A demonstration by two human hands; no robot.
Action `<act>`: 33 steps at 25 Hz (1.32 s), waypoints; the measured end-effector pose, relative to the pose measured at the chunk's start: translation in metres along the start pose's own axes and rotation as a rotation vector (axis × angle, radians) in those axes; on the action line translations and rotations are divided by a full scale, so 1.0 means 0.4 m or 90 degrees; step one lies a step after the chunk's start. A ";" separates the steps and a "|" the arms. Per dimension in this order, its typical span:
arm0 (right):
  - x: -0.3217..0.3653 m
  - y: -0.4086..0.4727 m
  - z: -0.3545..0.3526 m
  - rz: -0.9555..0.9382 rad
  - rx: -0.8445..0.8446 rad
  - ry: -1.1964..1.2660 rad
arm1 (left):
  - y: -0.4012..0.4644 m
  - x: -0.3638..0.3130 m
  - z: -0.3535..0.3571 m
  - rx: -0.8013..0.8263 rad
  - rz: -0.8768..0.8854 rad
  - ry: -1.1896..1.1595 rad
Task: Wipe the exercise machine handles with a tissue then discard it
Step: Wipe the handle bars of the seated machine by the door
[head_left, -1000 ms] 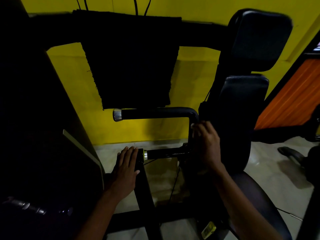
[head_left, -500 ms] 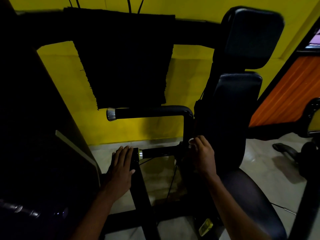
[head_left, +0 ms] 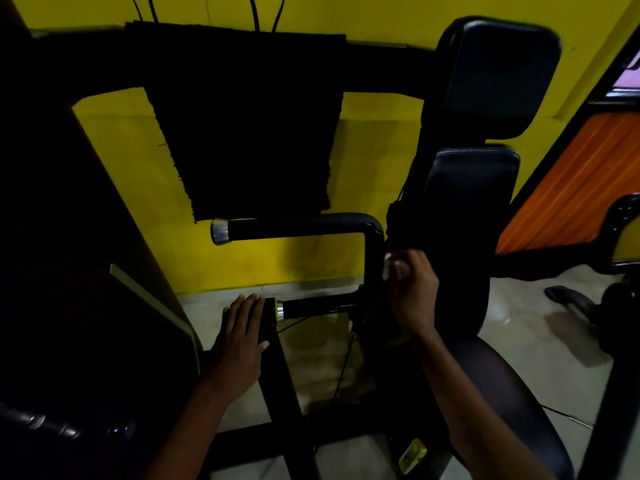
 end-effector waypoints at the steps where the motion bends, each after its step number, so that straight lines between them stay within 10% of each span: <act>1: 0.019 0.037 -0.008 -0.018 -0.014 0.015 | 0.000 -0.001 0.000 0.000 -0.001 -0.001; 13: 0.034 -0.012 0.063 -0.362 0.010 -0.310 | 0.002 0.002 0.003 -0.014 -0.004 -0.029; 17: -0.013 -0.116 0.120 -0.332 0.161 -0.337 | 0.001 0.002 0.002 -0.009 -0.001 -0.026; 24: 0.042 0.088 -0.025 -0.049 -0.051 0.035 | 0.003 -0.001 -0.001 -0.005 -0.014 -0.023; 33: -0.013 -0.053 0.039 0.048 0.037 0.043 | 0.003 0.002 0.002 -0.014 -0.012 -0.038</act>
Point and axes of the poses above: each hand's wrist, its own y-axis towards the middle knuckle, its own z-axis out of the palm, x = y × z, the point moved 4 cm from there along y, towards the middle knuckle, and after that the axes turned 9 degrees about -y, right-handed, at the moved point
